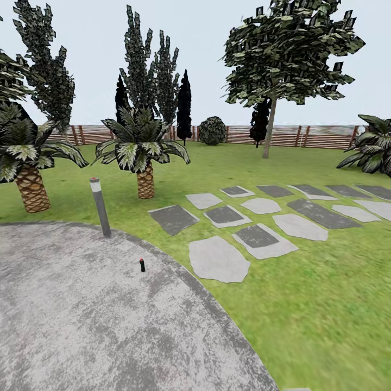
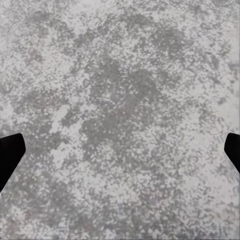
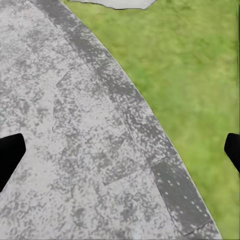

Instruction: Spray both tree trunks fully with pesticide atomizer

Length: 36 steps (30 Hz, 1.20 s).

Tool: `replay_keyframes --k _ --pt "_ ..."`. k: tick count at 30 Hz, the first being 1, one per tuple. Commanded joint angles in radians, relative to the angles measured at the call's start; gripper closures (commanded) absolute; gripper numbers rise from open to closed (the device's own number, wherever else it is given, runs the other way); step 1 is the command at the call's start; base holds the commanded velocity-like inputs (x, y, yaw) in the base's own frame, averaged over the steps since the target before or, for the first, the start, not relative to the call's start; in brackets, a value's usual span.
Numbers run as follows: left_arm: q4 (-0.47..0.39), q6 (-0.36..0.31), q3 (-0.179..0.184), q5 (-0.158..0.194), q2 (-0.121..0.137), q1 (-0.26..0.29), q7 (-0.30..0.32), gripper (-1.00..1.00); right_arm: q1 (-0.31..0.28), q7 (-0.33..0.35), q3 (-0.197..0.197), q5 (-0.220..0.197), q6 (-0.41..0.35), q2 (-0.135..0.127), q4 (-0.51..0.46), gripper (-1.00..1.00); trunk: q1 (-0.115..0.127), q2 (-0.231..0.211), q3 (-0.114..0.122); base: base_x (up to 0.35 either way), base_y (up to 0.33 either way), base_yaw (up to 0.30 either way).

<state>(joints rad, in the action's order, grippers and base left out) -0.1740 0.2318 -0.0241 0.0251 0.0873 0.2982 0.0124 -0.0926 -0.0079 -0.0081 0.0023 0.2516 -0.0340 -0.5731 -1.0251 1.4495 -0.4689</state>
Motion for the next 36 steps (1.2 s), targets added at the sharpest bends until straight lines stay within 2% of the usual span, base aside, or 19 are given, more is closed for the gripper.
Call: replay_keyframes --k 1,9,16,36 --pt "-0.004 0.004 -0.002 0.004 0.002 0.002 0.002 -1.0 -0.003 -0.001 -0.001 0.0 0.003 -0.001 -0.001 -1.0 0.0 0.001 -0.001 0.0 0.0 0.0" --pt "-0.039 0.007 -0.007 0.006 0.013 -0.002 0.001 -1.0 -0.013 0.002 0.002 0.005 0.007 -0.006 0.035 -1.0 0.0 0.001 -0.001 0.097 0.0 0.0" --pt "-0.033 0.006 -0.008 0.004 0.015 -0.002 -0.01 -1.0 -0.013 0.0 0.002 0.005 0.031 -0.007 0.044 -1.0 0.0 0.001 -0.001 0.329 -0.02 0.0" --pt "-0.03 0.006 -0.008 0.004 0.017 -0.002 -0.011 -1.0 -0.013 0.0 0.003 0.007 0.032 -0.007 0.047 -1.0 0.0 0.001 -0.001 0.339 -0.083 0.0"
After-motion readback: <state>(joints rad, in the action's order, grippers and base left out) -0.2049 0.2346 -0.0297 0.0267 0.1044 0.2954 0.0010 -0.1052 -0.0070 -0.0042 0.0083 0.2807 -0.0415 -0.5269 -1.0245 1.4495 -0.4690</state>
